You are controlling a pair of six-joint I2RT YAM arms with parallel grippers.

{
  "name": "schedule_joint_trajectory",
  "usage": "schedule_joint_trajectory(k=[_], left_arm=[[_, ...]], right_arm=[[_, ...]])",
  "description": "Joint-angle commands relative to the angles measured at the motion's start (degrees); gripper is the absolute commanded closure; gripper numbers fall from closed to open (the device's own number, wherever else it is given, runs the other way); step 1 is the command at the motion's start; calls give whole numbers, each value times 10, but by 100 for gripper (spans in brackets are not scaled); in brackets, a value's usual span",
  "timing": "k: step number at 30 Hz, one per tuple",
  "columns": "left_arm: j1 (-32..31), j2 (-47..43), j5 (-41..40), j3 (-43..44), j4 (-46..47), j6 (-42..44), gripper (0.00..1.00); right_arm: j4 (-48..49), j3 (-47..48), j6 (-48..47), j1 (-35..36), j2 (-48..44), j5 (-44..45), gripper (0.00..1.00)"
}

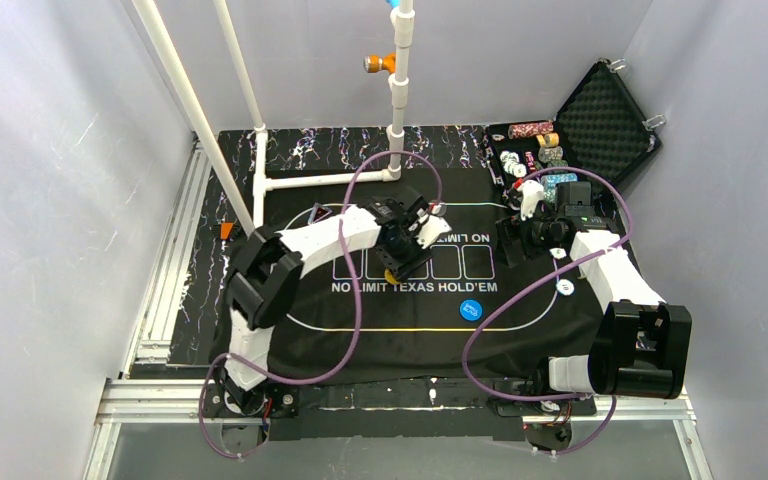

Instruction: Distribute texas hold em gaming equipment

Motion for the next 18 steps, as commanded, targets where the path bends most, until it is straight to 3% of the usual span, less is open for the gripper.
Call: schedule_joint_trajectory(k=[1,11,18], left_arm=[[11,-132,44,-73,-38,32,78],[97,-340,119,-283,-86,123,78],[126,-390,103,-368,-61,159,78]], right_arm=[[4,16,-10,-3,-10,-28,0],[-11,15,-18,-3,-16,-46,0],[-17,14,-23,-3,-11,-58,0]])
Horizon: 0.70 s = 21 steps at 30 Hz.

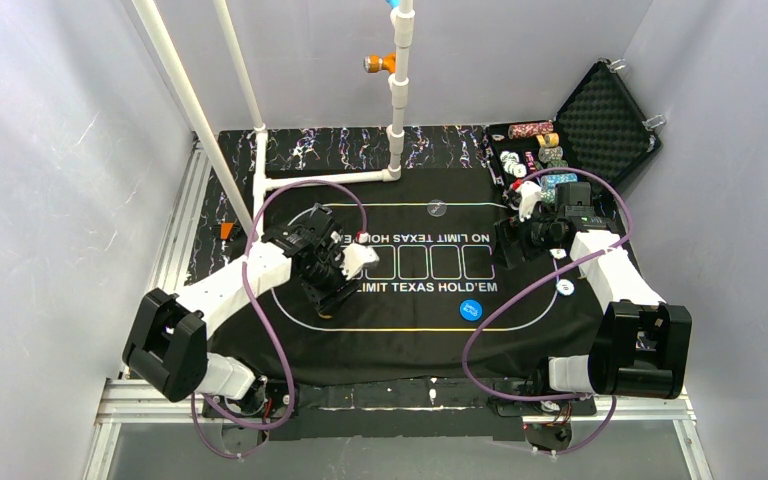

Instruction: Distribute texas hold em gaming equipment

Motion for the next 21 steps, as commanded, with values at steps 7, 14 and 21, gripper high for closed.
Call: schedule_joint_trajectory(k=[7,14,21], left_arm=[[-2,-23,-4,-63,60,31,77],[-23,4,-3,-72,93,21,76],[-44,25,-21,-88,116,16,72]], right_arm=[[-16,15,-17,-3,-9,-25,0],[-18,13,-19,-2,-12,-22,0],[-20,14,-21,-2,-12,-22,0]])
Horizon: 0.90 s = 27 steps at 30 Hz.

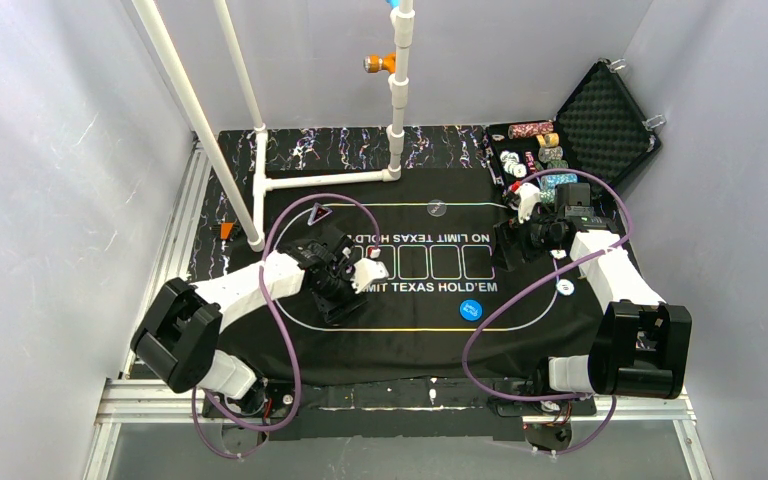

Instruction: Distribute texas hold em gaming equipment

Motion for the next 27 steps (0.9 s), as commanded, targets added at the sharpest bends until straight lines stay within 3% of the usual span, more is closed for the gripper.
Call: schedule_joint_trajectory(k=[1,4,11,20,27], left_arm=[[-8,6,-11,-17,11,0,69],[-9,9,-12,-21,12,2,59],[-10,-21,2,4,-28,-13,3],[23,-101,40,58,-68,-69,2],[43,-173,-21,72,-45,-149,2]], right_arm=[[-7,13,-8,-2,-13,-10,0],[-11,14,-9,-2,-16,-10,0],[-44,37,-22,-1,-20,-14,0],[-121,119,-45,4,-18,52,0],[-192,158,-116,3,-33,119,0]])
